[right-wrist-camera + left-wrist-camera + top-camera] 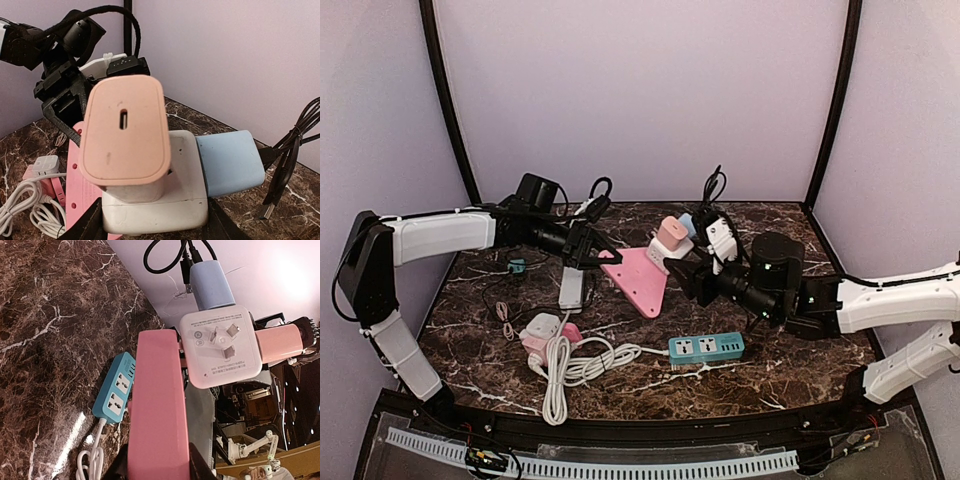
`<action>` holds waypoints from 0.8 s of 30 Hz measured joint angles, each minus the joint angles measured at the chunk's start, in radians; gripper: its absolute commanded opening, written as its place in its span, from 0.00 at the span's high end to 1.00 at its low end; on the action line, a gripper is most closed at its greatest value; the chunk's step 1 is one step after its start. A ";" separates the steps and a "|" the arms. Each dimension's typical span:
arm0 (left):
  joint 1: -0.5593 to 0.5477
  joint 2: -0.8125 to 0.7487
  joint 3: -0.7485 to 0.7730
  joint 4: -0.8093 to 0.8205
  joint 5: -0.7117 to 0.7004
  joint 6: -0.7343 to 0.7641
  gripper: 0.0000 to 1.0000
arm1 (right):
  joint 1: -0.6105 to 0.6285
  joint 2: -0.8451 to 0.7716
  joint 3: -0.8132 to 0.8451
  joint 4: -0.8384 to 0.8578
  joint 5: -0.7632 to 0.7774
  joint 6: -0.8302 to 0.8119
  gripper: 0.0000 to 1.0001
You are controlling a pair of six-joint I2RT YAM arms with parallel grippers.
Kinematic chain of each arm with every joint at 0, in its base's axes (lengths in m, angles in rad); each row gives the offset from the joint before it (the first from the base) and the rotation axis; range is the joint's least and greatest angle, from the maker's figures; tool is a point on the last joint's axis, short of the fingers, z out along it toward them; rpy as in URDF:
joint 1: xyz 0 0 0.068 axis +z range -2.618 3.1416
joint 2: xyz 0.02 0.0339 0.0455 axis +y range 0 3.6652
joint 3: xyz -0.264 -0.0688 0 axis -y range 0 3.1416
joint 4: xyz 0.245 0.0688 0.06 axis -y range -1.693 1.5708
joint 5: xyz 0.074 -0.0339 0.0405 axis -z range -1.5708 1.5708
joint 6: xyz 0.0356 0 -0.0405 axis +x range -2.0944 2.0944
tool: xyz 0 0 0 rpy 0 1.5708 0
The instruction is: Pull the plug off the socket
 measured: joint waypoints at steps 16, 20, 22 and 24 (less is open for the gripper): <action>0.030 0.054 0.003 -0.102 -0.106 0.005 0.99 | 0.035 -0.027 0.002 0.192 0.129 -0.150 1.00; 0.030 0.054 0.003 -0.103 -0.109 0.006 0.99 | 0.037 -0.027 0.006 0.184 0.158 -0.146 1.00; 0.033 0.053 0.003 -0.103 -0.115 0.008 0.99 | 0.037 -0.027 0.017 0.165 0.175 -0.139 1.00; 0.042 0.049 0.003 -0.104 -0.123 0.012 0.99 | 0.035 -0.026 0.033 0.143 0.190 -0.124 1.00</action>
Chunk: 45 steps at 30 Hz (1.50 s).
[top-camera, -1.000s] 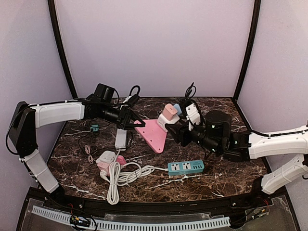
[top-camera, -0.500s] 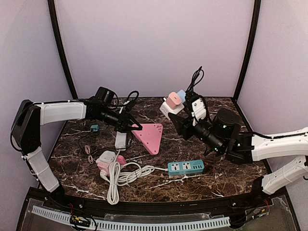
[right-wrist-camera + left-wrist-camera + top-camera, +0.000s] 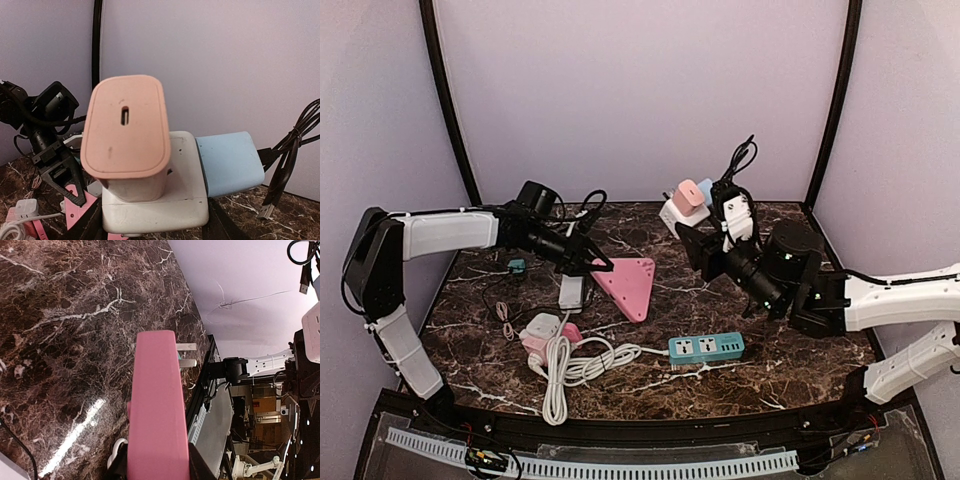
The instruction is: Pull the plug off the socket
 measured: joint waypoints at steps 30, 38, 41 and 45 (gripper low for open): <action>0.575 -0.081 0.030 -0.180 -0.478 0.185 0.99 | -0.074 -0.071 0.018 -0.184 0.005 0.162 1.00; 0.597 -0.034 0.030 -0.195 -0.487 0.187 0.91 | -0.074 -0.071 0.018 -0.206 0.005 0.177 1.00; 0.600 -0.018 0.043 -0.196 -0.472 0.183 0.78 | -0.074 -0.070 0.018 -0.211 0.002 0.187 1.00; 0.604 -0.005 0.058 -0.198 -0.473 0.181 0.67 | -0.075 -0.069 0.018 -0.217 -0.002 0.194 1.00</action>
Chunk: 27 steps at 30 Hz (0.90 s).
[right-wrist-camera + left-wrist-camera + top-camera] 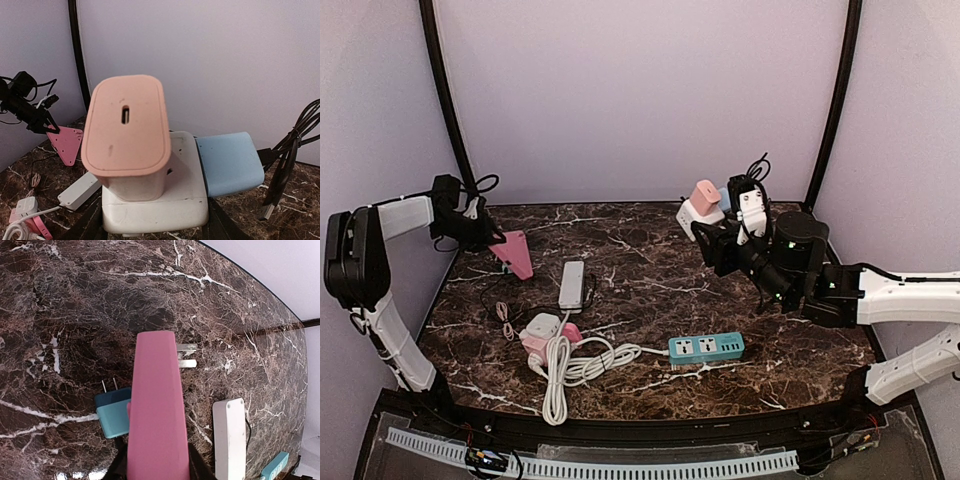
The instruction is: Pull the plug off the socket
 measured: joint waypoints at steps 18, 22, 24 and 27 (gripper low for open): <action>0.007 0.036 0.016 -0.021 -0.124 0.006 0.18 | 0.000 0.000 0.000 0.000 -0.003 0.022 1.00; 0.007 0.030 0.016 -0.023 -0.163 0.019 0.12 | 0.000 0.000 0.000 0.000 -0.013 0.022 1.00; 0.007 0.017 0.016 -0.027 -0.195 0.027 0.10 | 0.000 0.000 -0.001 0.002 -0.028 0.021 1.00; 0.007 -0.028 0.014 -0.028 -0.238 0.040 0.10 | -0.001 0.000 -0.010 0.009 -0.067 0.017 1.00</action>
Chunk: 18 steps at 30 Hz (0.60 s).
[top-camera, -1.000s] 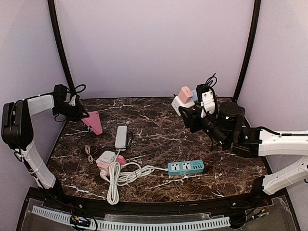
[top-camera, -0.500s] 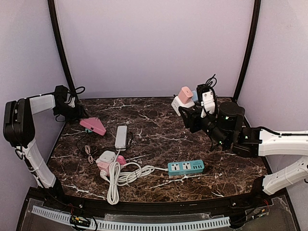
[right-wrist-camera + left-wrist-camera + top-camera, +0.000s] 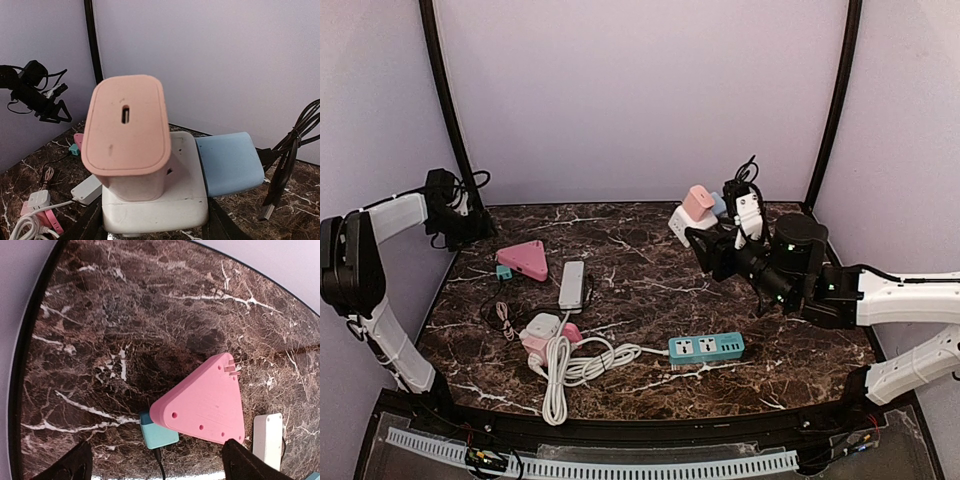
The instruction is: Pull the plug off the socket
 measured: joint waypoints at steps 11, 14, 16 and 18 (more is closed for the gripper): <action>-0.095 -0.216 -0.027 0.075 0.106 0.052 0.12 | 0.000 0.026 0.012 -0.063 -0.187 -0.010 1.00; -0.212 -0.236 -0.028 0.093 0.185 0.077 0.12 | 0.000 0.078 0.042 -0.110 -0.204 0.009 1.00; -0.293 -0.246 -0.035 0.110 0.237 0.090 0.12 | 0.000 0.103 0.045 -0.135 -0.207 0.021 1.00; -0.367 -0.258 -0.048 0.126 0.284 0.101 0.12 | 0.000 0.124 0.046 -0.163 -0.208 0.034 1.00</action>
